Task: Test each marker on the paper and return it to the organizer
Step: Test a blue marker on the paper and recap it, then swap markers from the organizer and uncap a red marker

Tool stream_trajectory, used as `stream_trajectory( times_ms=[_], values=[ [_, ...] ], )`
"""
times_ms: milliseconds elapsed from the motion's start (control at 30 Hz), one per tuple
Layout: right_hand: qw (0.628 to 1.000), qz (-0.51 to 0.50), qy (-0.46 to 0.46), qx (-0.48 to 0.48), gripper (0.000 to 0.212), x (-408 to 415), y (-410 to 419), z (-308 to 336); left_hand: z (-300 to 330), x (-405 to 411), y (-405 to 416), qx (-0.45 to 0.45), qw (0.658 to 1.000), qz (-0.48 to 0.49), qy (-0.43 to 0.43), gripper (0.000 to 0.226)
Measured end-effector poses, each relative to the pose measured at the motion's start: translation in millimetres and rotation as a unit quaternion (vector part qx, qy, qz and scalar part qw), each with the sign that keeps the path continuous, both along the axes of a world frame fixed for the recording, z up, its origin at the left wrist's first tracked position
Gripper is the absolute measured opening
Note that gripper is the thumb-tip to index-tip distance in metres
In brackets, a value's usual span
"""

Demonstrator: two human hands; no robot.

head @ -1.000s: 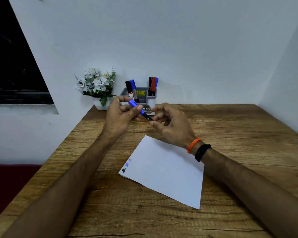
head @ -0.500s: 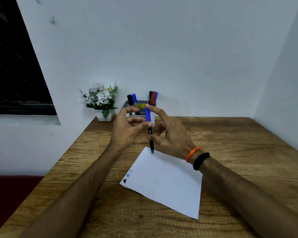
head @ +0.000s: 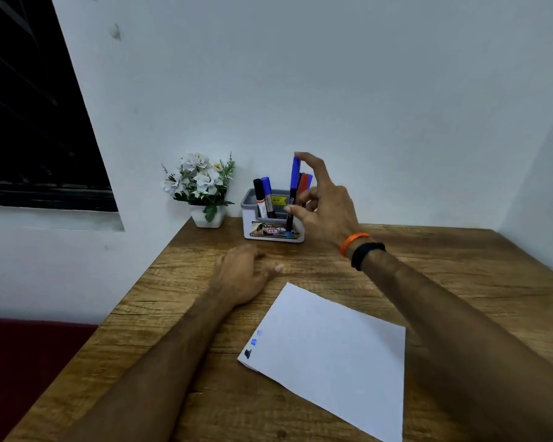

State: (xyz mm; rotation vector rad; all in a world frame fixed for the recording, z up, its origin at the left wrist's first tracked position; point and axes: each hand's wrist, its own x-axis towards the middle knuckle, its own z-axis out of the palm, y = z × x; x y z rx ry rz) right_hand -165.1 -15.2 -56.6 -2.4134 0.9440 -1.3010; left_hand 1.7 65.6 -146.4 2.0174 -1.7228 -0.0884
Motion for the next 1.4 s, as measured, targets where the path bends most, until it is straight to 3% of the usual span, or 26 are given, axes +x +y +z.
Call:
stream_trajectory(
  times_ms=[200,467,733,1000,1167,1400],
  values=[
    [0.998,-0.02,-0.059,-0.017,0.089,33,-25,3,-4,1,-5,-0.006,1.0,0.006,-0.02,0.067],
    [0.998,-0.048,-0.035,-0.009,0.089,49,-43,-12,-5,2,-6,-0.009,1.0,0.014,-0.017,0.065],
    [0.996,-0.031,0.087,0.017,0.062,45,-48,-16,-4,0,-4,-0.003,1.0,0.011,-0.021,0.065],
    [0.999,-0.039,0.013,-0.005,0.054,32,-42,-12,0,-2,-3,0.014,1.0,0.008,-0.02,0.066],
    [0.993,-0.073,-0.086,0.016,0.032,12,-45,-17,2,-7,-6,0.008,1.0,-0.003,-0.011,0.061],
    [0.986,-0.123,-0.081,0.074,0.024,-2,-60,-21,5,-19,-7,-0.003,0.999,-0.029,-0.021,0.053]
  ],
)
